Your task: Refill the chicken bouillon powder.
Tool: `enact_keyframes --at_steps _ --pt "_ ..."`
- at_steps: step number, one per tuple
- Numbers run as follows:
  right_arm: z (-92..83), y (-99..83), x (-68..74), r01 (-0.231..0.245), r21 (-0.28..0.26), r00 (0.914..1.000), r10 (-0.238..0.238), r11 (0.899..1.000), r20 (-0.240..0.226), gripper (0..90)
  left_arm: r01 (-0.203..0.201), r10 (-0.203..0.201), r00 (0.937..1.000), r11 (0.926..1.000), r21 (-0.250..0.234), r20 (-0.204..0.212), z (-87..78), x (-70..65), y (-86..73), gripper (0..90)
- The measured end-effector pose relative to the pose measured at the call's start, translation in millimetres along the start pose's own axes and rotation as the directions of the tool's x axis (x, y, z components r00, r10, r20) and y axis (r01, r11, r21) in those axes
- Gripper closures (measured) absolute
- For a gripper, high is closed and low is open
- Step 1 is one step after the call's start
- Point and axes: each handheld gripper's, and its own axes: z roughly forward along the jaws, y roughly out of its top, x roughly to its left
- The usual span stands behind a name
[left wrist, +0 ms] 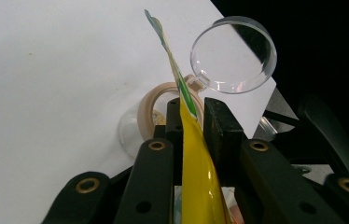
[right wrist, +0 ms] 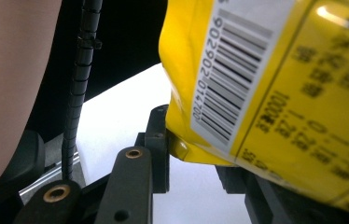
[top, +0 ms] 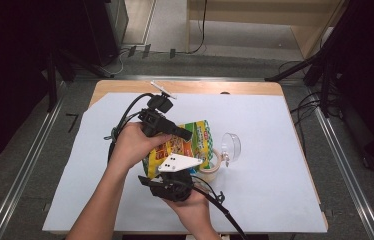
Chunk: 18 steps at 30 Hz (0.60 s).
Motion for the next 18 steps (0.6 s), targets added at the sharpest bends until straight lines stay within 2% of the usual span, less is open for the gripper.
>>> enact_keyframes --at_steps 14,18 --pt "6.7 5.5 -3.6 0.02 0.015 0.9998 -0.02 1.0 0.005 71.3 -0.011 0.01 0.9997 0.999 -0.042 -0.023 -8.3 0.8 -2.0 82.8" --pt "6.9 8.4 -3.4 0.016 0.013 0.9999 -0.016 1.0 -0.001 71.2 -0.018 0.016 0.999 0.998 -0.061 -0.042 -11.2 0.1 -1.8 81.5"
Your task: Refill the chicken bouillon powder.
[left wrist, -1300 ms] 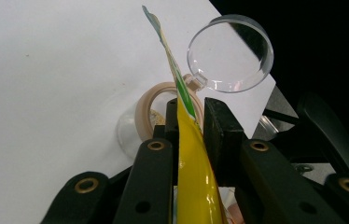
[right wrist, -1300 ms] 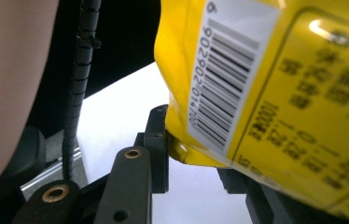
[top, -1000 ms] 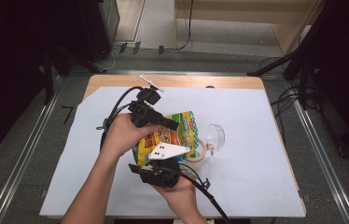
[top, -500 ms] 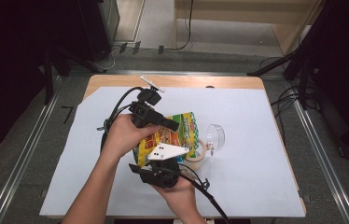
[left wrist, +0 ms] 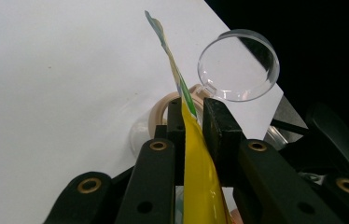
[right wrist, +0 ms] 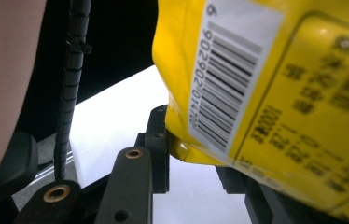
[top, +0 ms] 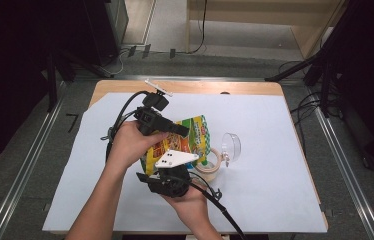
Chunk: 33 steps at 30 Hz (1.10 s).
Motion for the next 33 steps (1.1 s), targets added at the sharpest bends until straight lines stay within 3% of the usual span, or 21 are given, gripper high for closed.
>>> enact_keyframes --at_steps 5,14,25,33 --pt "0.9 2.1 1.1 0.012 -0.002 0.9999 -0.012 1.0 0.01 71.2 -0.005 0.005 1.0 0.9999 -0.011 -0.006 -1.9 -1.3 0.3 81.1" --pt "2.6 1.5 1.7 -0.015 -0.013 0.9999 0.015 1.0 -0.002 71.2 -0.016 0.016 0.9997 0.9999 -0.003 -0.017 -0.9 -4.5 0.7 81.1" --pt "3.3 -3.0 2.5 0.003 -0.021 0.9998 -0.003 1.0 0.019 72.1 -0.022 0.022 0.9997 0.9997 0.008 -0.007 1.7 -3.5 0.6 81.0" --pt "3.1 2.1 1.4 0.028 -0.014 0.9994 -0.028 0.999 0.02 72.0 -0.019 0.019 0.9998 0.9994 -0.029 -0.002 -5.1 -1.9 0.0 81.1"
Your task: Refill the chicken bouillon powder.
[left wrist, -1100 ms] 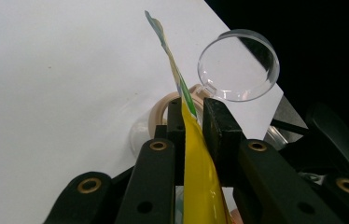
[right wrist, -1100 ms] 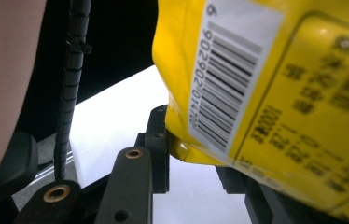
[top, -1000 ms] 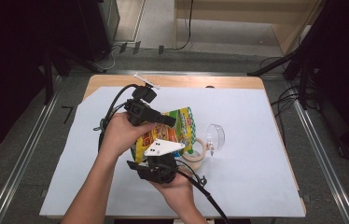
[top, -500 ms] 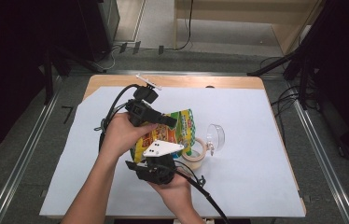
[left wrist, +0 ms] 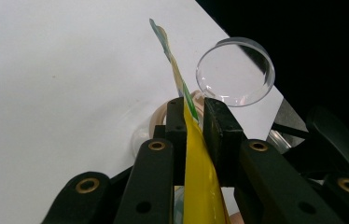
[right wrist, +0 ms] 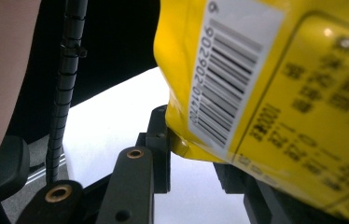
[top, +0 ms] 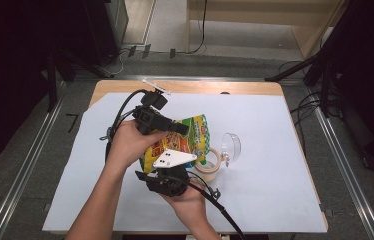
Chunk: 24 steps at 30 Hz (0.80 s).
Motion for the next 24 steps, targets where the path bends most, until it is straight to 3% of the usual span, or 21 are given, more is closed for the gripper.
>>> enact_keyframes --at_steps 10,15,24 --pt "-0.6 2.2 0.7 0.003 0.007 1.0 -0.003 1.0 -0.003 71.7 0.001 -0.001 1.0 1.0 -0.007 -0.003 -0.9 0.9 0.1 80.8" --pt "-3.7 4.4 -3.5 0.035 0.029 0.9994 -0.035 0.999 -0.008 71.8 -0.005 0.005 0.9998 0.9999 -0.015 -0.018 -0.4 -0.6 0.3 80.8" --pt "-3.5 3.2 0.3 0.011 0.024 0.9998 -0.011 1.0 -0.018 71.5 0.003 -0.003 1.0 1.0 0.006 -0.006 1.6 1.1 0.1 80.4"
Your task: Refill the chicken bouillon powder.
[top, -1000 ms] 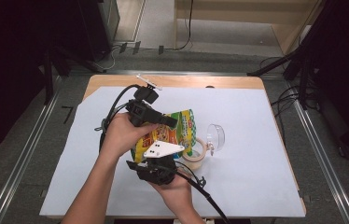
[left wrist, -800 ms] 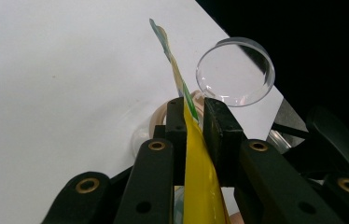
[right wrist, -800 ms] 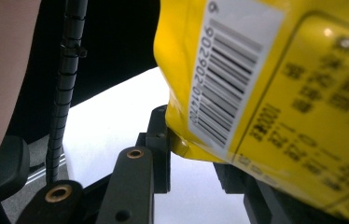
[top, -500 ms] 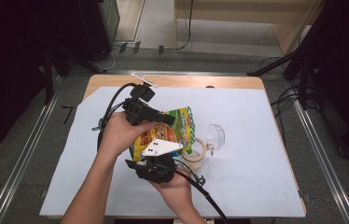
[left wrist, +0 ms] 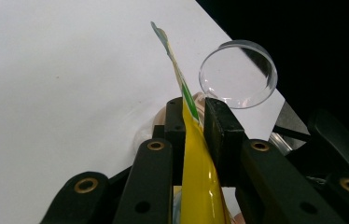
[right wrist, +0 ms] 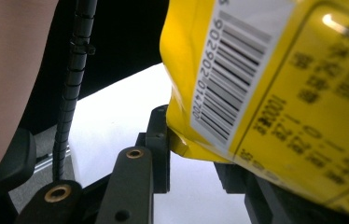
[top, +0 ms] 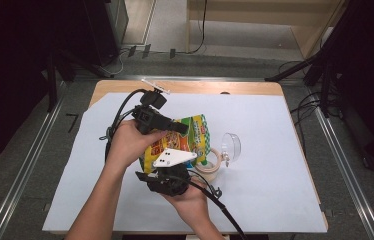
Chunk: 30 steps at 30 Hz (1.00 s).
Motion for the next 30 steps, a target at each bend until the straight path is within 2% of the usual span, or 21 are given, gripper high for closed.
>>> enact_keyframes --at_steps 4,12,16,26,30 --pt "2.6 -2.5 0.9 -0.017 -0.007 0.9997 0.017 1.0 -0.014 71.8 -0.006 0.006 0.9999 0.9997 0.022 -0.012 2.8 -0.4 0.1 80.6" --pt "1.2 -4.6 1.2 -0.035 -0.016 0.9992 0.035 0.999 -0.019 71.7 -0.008 0.008 0.9999 0.9996 0.026 0.008 5.5 -1.5 0.8 80.4" --pt "1.1 -5.3 0.2 -0.048 -0.015 0.9986 0.048 0.999 -0.021 70.4 -0.013 0.013 0.9999 0.9995 0.027 -0.002 7.0 -2.6 1.2 80.4" --pt "-0.5 -5.5 0.3 -0.013 -0.009 0.9999 0.013 1.0 0.007 72.7 -0.028 0.027 0.9996 0.9995 0.013 0.012 5.8 -2.3 1.0 81.3" --pt "-0.5 -5.3 1.1 -0.016 -0.019 0.9998 0.017 1.0 0.009 72.9 -0.026 0.026 0.9996 0.9996 0.011 0.01 5.5 -2.8 1.1 81.1"
